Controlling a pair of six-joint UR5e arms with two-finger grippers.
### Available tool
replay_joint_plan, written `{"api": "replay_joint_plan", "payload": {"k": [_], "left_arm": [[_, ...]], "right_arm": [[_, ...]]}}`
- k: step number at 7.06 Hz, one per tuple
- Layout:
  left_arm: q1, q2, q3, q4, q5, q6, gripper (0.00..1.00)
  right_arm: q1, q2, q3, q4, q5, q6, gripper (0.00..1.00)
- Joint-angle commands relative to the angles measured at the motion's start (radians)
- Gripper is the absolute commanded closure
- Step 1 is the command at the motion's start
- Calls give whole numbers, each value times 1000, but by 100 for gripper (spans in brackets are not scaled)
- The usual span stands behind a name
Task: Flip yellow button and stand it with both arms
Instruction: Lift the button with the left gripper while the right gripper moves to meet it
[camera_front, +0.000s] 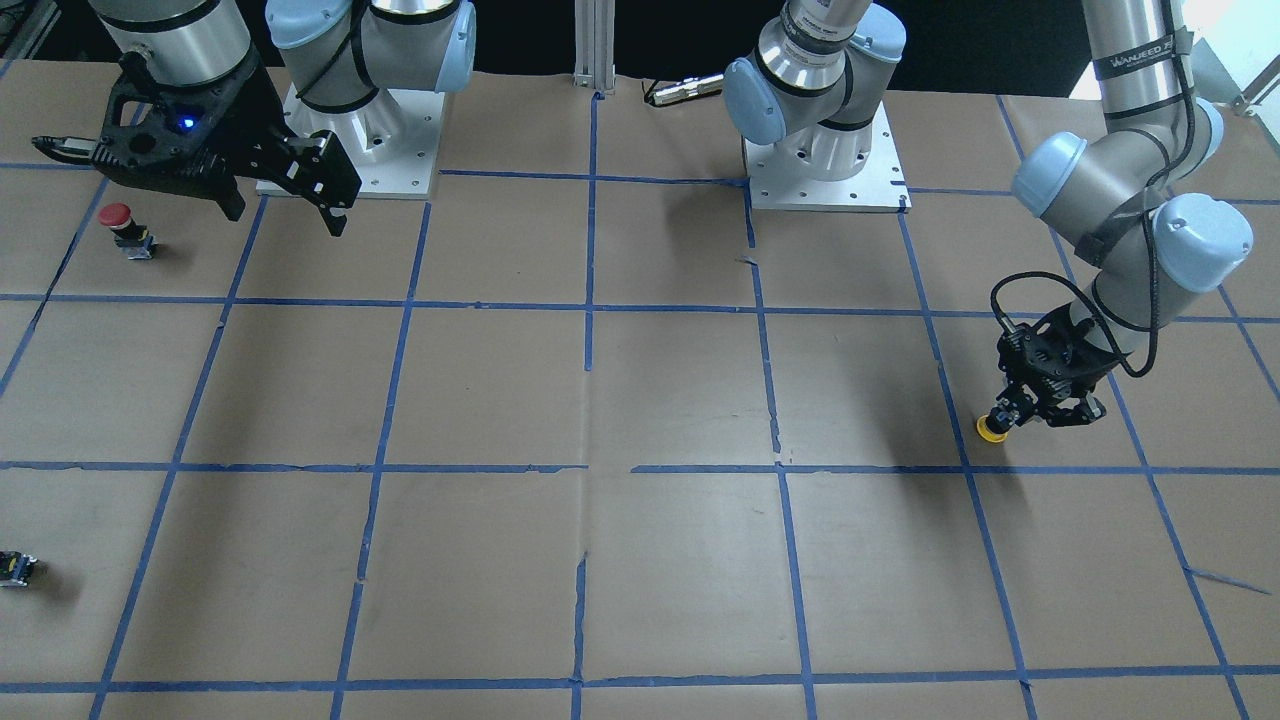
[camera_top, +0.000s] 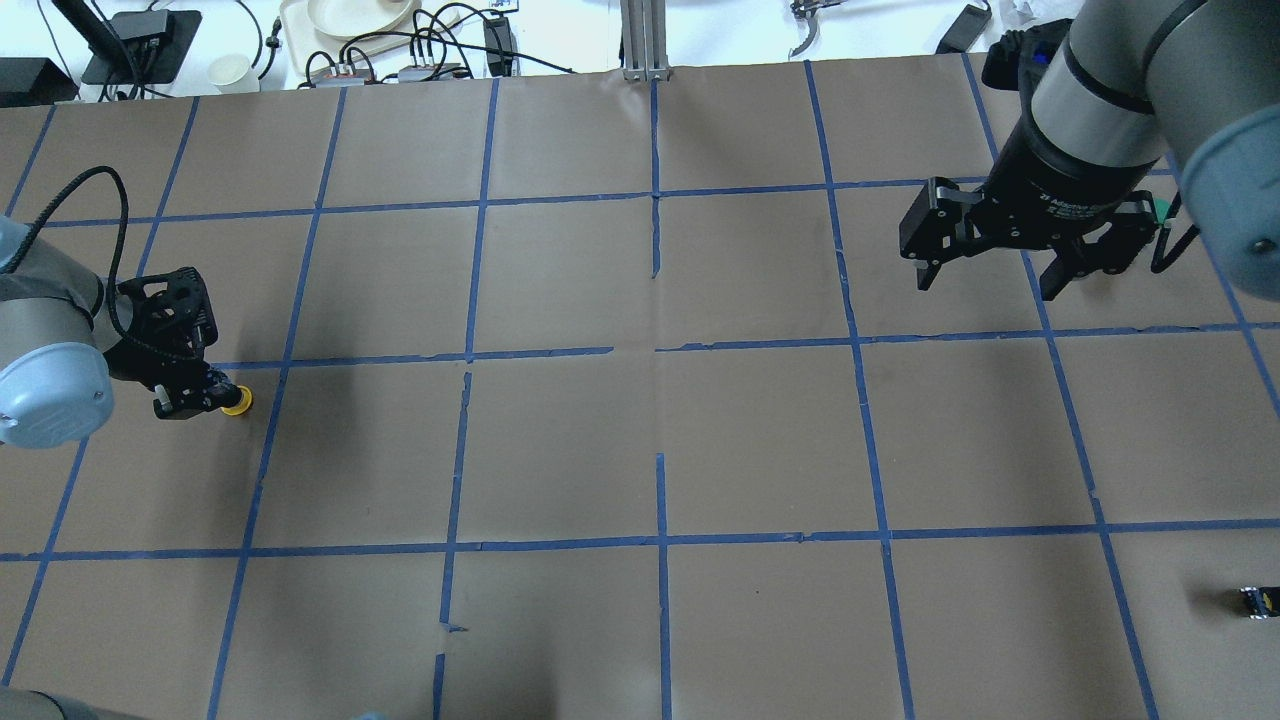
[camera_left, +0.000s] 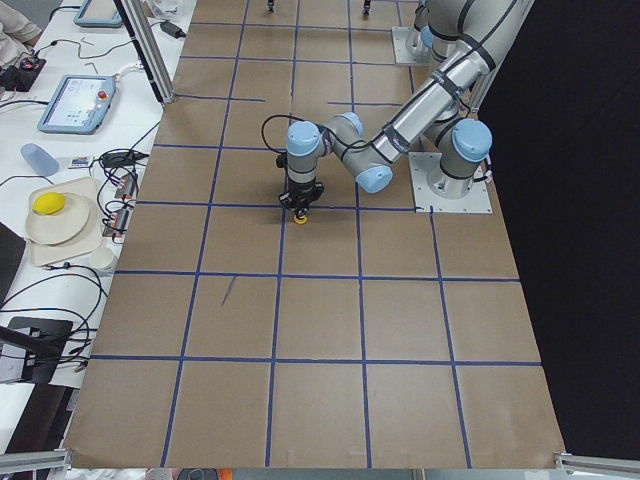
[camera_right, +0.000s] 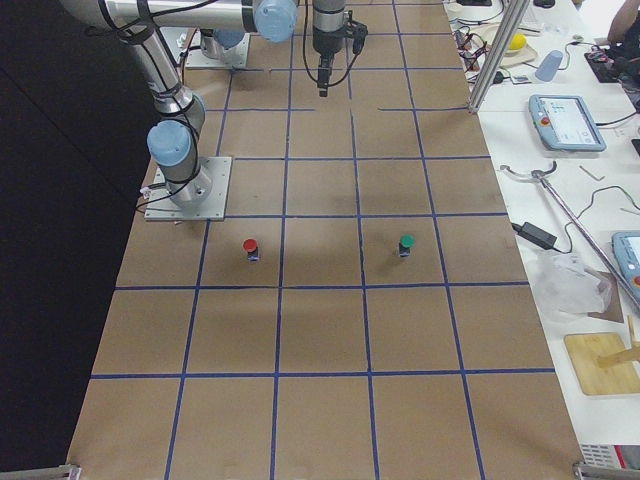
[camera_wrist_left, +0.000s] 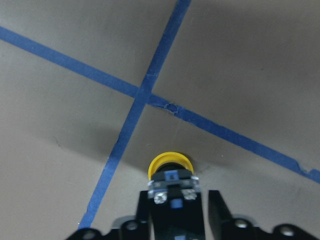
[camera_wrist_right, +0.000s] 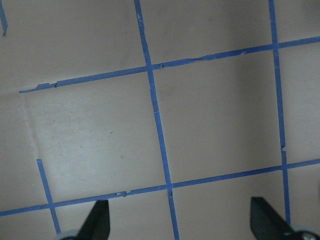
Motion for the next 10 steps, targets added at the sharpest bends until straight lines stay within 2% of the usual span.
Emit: {"api": "replay_joint_plan", "payload": {"k": [1, 2, 3, 4, 5, 6, 7, 8, 9, 10], "left_arm": [[-1, 78, 7, -262, -315, -51, 98], [-10, 133, 1, -369, -446, -206, 98], [-16, 141, -17, -425, -654, -311, 98], [-21, 132, -46, -529, -852, -341, 98], [-49, 141, -86, -563, -1025, -367, 98], [-104, 134, -126, -569, -1175, -374, 98], [-223, 136, -152, -565, -1364, -428, 98], [-307, 133, -148, -551, -1504, -526, 98], [-376, 126, -145, -550, -1633, -536, 98], [-452, 117, -133, -542, -1685, -541, 98]], "right_arm": [[0, 2, -1, 0, -7, 4, 0], [0, 2, -1, 0, 3, 4, 0], [0, 2, -1, 0, 6, 4, 0], [-5, 9, -13, -6, 80, 21, 0], [-21, 20, -24, -8, 208, 137, 0], [-34, 34, -41, -8, 298, 271, 0], [-41, 58, -61, -8, 391, 331, 0], [-47, 65, -67, -8, 479, 416, 0], [-63, 77, -69, -9, 568, 475, 0], [-84, 80, -66, -9, 648, 506, 0]]}}
